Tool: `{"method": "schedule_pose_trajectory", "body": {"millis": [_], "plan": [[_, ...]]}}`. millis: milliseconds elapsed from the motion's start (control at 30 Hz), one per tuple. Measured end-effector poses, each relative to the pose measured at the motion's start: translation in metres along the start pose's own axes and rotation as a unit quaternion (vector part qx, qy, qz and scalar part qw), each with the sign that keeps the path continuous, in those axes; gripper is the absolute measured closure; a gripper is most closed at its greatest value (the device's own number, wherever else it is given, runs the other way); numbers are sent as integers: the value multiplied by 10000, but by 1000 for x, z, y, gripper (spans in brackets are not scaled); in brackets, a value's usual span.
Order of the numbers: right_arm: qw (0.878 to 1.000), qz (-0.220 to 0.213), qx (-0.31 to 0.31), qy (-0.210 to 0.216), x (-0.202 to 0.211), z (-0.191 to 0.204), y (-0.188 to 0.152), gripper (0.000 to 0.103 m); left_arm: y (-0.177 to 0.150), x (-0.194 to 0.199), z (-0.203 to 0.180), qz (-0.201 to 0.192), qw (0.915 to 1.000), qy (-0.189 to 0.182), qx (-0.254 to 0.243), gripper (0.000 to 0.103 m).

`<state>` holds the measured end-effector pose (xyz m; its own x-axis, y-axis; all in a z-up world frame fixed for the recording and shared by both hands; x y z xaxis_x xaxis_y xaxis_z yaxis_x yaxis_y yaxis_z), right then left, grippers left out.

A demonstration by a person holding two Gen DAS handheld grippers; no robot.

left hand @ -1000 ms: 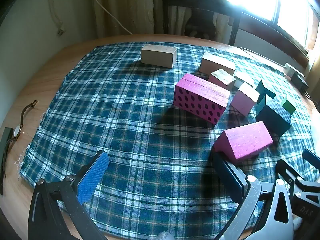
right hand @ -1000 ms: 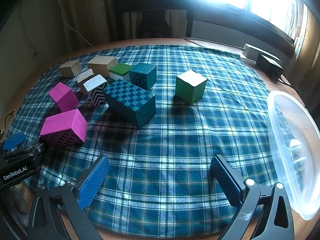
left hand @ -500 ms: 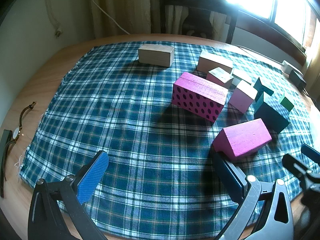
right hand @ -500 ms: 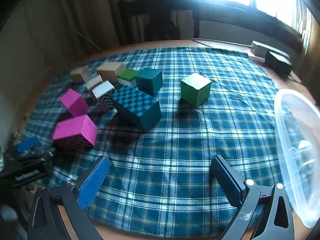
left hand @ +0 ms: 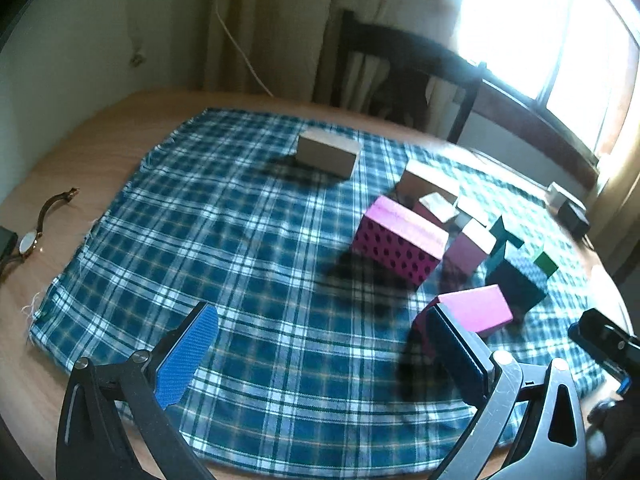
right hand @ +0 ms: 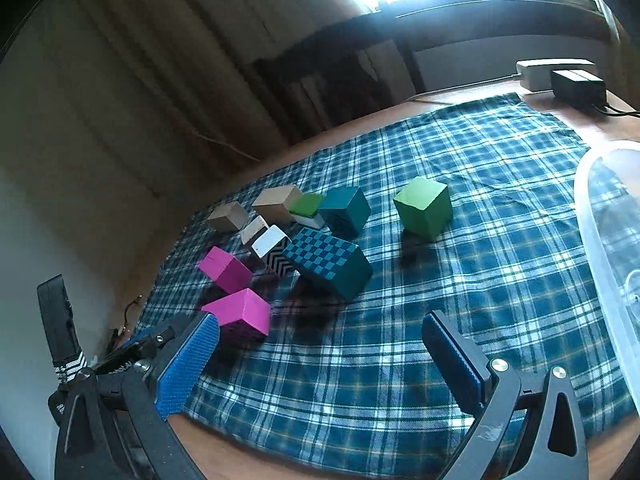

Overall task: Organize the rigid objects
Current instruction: 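Grasp the large pink block with the left gripper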

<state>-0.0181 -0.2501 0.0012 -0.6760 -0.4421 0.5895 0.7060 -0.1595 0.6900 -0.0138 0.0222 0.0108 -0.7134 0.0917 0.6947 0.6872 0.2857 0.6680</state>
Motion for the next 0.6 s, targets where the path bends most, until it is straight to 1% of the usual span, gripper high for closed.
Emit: {"method": "schedule_pose_trajectory", "body": {"millis": [100, 200, 233, 300, 400, 433, 467, 533, 600], "plan": [[9998, 83, -178, -44, 5, -9, 1, 0, -2, 3, -3, -31, 10000, -64, -25, 0], [9983, 248, -524, -95, 7, -22, 0, 0, -5, 8, -9, -79, 9999, -123, -44, 0], [9974, 272, -652, -110, 11, -28, 0, 0, -7, 9, -12, -69, 9999, -140, -42, 0], [9970, 233, -712, -191, 19, -32, 0, 0, -9, 10, -22, -5, 9999, -156, -66, 0], [9972, 84, -615, -412, 35, -32, 1, 0, -11, 7, -39, 147, 9993, -269, -191, 0], [9973, -42, -514, -528, 45, -30, 1, 0, -12, 5, -45, 202, 9992, -236, -253, 0], [9971, -106, -449, -610, 45, -28, 6, 0, -12, 4, -50, 236, 9990, -224, -298, 0], [9959, -301, -256, -811, 58, -23, 8, 0, -12, 4, -61, 271, 9986, -265, -361, 0], [9945, -402, -158, -951, 56, -11, 12, 0, -10, 2, -69, 275, 9985, -199, -426, 0]]}}
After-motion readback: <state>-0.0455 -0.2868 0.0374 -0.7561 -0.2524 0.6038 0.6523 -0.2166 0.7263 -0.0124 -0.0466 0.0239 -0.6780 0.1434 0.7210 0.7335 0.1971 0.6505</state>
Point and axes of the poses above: each gripper's, at about its wrist camera, not at the fingertips, and x roughly against the way its jaws point, z to its left, y to its top, the point moved 1 cm from there along -x, roughly the way its jaws point, and after that the axes turned 6 degrees about x, right-handed, at the moved point
